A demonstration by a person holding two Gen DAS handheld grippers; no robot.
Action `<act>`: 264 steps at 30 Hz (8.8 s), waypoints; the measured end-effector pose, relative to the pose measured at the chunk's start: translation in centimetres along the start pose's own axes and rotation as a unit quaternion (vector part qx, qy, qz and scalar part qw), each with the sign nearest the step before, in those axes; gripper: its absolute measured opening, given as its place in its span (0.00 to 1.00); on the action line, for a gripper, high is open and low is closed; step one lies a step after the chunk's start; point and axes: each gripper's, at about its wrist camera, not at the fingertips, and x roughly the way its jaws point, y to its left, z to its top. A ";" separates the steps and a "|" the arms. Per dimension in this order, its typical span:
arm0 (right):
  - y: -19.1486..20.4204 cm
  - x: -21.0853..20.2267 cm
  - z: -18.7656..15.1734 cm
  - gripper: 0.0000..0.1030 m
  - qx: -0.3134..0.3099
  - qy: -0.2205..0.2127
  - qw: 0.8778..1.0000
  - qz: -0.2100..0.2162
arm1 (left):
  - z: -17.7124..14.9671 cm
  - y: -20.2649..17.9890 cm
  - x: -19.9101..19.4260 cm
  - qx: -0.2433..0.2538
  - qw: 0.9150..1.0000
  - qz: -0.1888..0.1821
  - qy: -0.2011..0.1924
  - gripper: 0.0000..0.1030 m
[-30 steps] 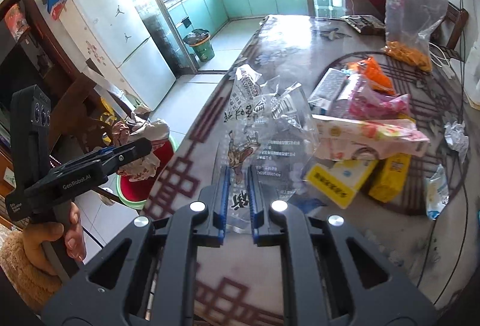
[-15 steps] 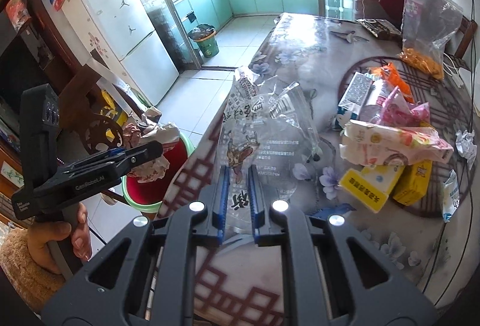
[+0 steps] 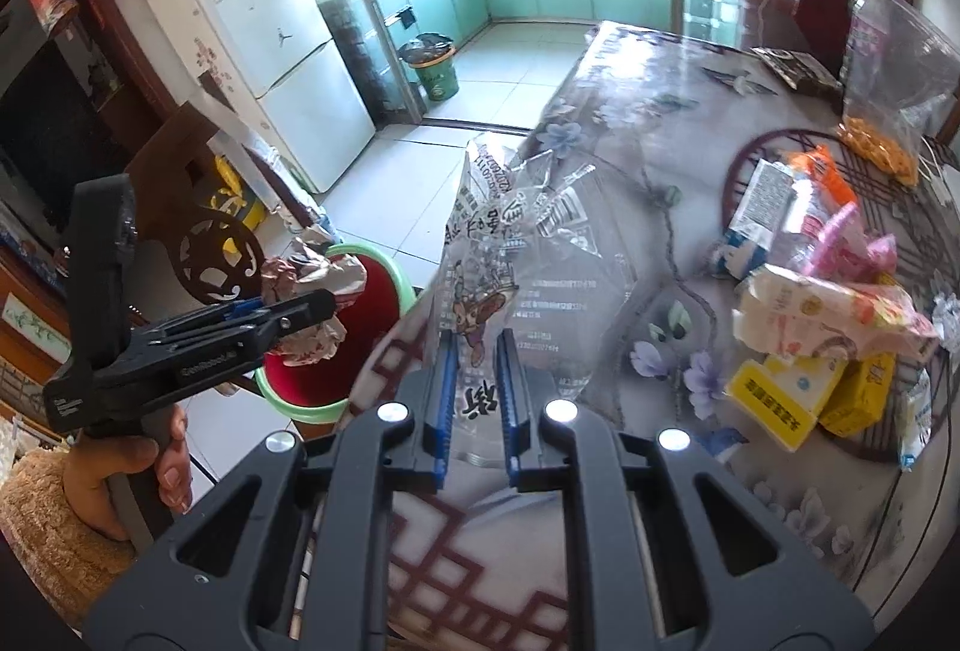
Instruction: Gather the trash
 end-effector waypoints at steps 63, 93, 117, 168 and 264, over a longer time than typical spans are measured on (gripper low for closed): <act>2.5 5.7 1.1 0.65 0.005 0.038 0.999 0.028 | 2.0 7.3 1.2 -0.036 0.998 0.059 -0.004 0.74; -20.2 2.2 -0.3 0.30 -0.269 0.128 0.947 -0.122 | -3.2 -21.1 8.2 0.065 0.996 -0.004 0.061 0.75; -31.0 -10.0 -3.9 0.28 0.132 -0.037 0.990 -0.016 | -1.6 -32.6 19.7 0.185 0.969 -0.026 0.160 0.59; -29.2 -8.3 -5.6 0.35 0.171 -0.012 0.985 -0.015 | -2.5 -29.3 10.9 0.140 0.985 -0.055 0.080 0.33; -1.8 1.7 2.2 0.53 0.101 -0.005 0.995 -0.012 | 1.0 3.5 0.6 -0.033 0.999 -0.014 0.018 0.35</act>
